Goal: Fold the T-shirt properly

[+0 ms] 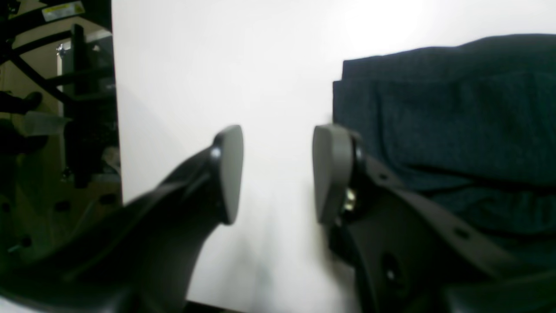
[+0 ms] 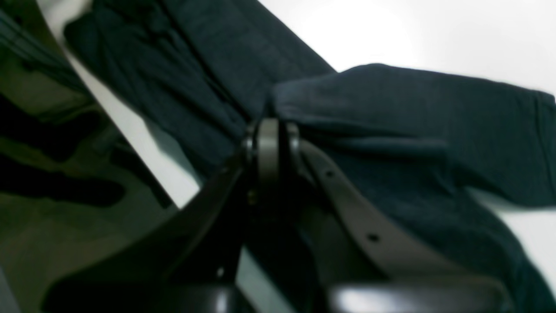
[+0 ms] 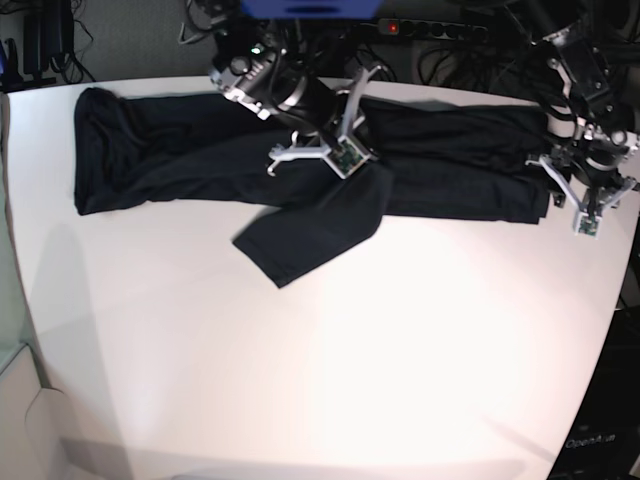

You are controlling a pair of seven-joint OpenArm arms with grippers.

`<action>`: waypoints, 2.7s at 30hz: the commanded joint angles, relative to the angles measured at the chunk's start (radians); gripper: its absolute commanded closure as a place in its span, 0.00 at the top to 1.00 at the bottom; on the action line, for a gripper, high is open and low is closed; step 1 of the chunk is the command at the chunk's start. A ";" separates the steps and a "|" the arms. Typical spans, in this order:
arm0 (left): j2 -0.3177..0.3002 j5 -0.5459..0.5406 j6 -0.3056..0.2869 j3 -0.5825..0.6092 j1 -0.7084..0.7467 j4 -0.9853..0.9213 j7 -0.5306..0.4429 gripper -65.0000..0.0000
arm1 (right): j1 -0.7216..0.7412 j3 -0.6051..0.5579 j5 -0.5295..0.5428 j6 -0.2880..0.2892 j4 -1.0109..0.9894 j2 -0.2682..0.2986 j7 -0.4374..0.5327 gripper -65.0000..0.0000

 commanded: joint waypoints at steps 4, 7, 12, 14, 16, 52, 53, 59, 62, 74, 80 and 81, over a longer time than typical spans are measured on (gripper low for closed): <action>-0.012 -0.007 0.002 -0.002 -0.007 0.017 -0.018 0.40 | -0.003 -0.065 0.017 -0.038 0.011 -0.010 0.027 0.00; -0.012 -0.007 0.002 -0.002 -0.007 0.017 -0.018 0.40 | -0.003 -0.065 0.017 -0.038 0.011 -0.010 0.027 0.00; -0.012 -0.007 0.002 -0.002 -0.008 0.017 -0.018 0.40 | 0.002 -0.062 0.017 -0.038 0.010 -0.010 0.018 0.00; -0.012 -0.007 0.002 -0.002 -0.008 0.017 -0.018 0.40 | 0.002 -0.061 0.017 -0.040 0.010 -0.010 0.017 0.00; -0.012 -0.007 0.002 -0.002 -0.010 0.017 -0.018 0.40 | -0.003 -0.061 0.017 -0.040 0.010 -0.010 0.017 0.00; 0.106 0.002 -0.013 0.344 -0.314 0.077 0.109 0.40 | -0.003 0.509 0.023 -0.017 0.056 0.278 0.026 0.56; 0.133 0.002 -0.013 0.384 -0.323 0.081 0.124 0.40 | -0.005 0.552 0.023 0.005 0.057 0.281 0.026 0.56; 0.280 0.003 0.037 0.655 -0.337 0.057 0.140 0.40 | 0.003 0.806 0.023 0.121 0.057 0.266 0.027 0.56; 0.280 0.000 0.134 0.852 -0.334 0.000 0.138 0.40 | 0.038 0.920 0.023 0.168 0.056 0.261 0.024 0.56; 0.280 -0.009 0.473 1.201 -0.314 -0.298 0.131 0.40 | 0.078 1.079 0.023 0.168 0.054 0.261 0.018 0.56; 0.280 -0.009 0.468 1.203 -0.286 -0.391 0.095 0.40 | 0.078 1.078 0.023 0.168 0.054 0.241 0.023 0.56; 0.280 -0.009 0.468 1.203 -0.282 -0.394 0.094 0.40 | 0.078 1.078 0.023 0.168 0.054 0.241 0.023 0.56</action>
